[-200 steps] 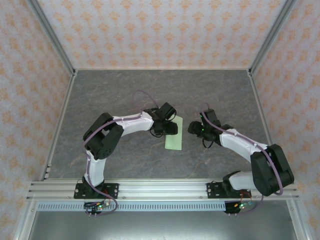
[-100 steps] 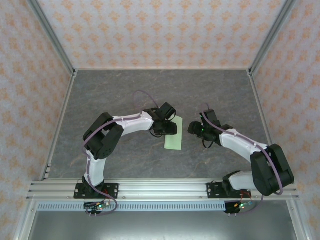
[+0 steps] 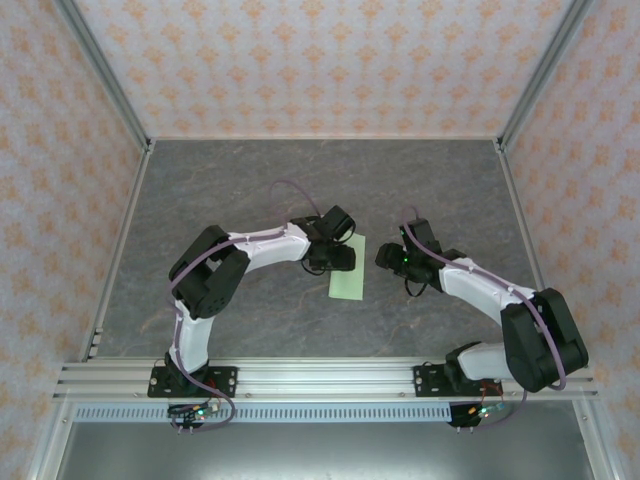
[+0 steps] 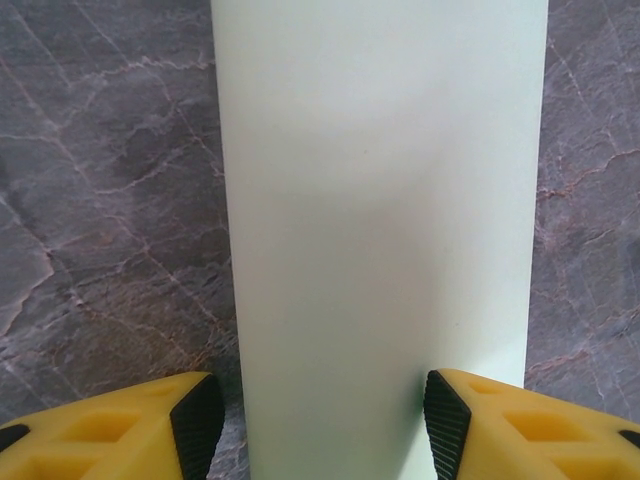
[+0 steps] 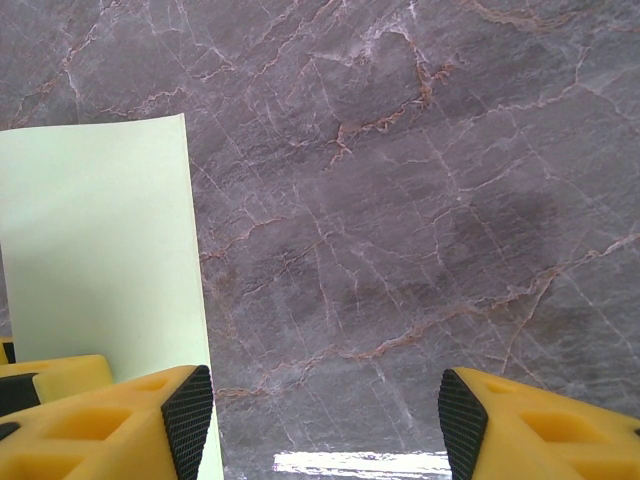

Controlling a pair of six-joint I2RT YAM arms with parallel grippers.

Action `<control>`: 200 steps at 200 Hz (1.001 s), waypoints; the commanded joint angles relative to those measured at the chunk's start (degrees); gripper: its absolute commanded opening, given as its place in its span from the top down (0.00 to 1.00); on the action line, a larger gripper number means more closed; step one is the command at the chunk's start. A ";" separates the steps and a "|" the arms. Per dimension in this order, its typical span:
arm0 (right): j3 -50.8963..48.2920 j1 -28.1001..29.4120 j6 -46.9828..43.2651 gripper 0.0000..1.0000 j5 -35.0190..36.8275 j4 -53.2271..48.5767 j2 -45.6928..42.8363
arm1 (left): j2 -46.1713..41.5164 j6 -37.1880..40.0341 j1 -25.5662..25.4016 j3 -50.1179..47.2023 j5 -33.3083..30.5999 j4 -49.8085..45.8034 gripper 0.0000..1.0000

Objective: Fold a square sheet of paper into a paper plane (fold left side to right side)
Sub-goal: Hold the square sheet of paper at the center of the table.

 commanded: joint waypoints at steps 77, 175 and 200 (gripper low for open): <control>-0.36 0.87 2.05 0.37 -3.10 3.95 0.64 | 4.33 0.55 -0.83 -0.12 -0.48 -2.04 0.39; 0.57 3.63 9.06 0.87 -13.75 19.06 12.12 | 4.16 0.47 -0.92 -0.11 -0.52 -2.06 0.39; 1.26 4.15 9.26 0.87 -13.13 19.34 13.92 | 4.16 0.45 -0.91 -0.13 -0.47 -1.98 0.39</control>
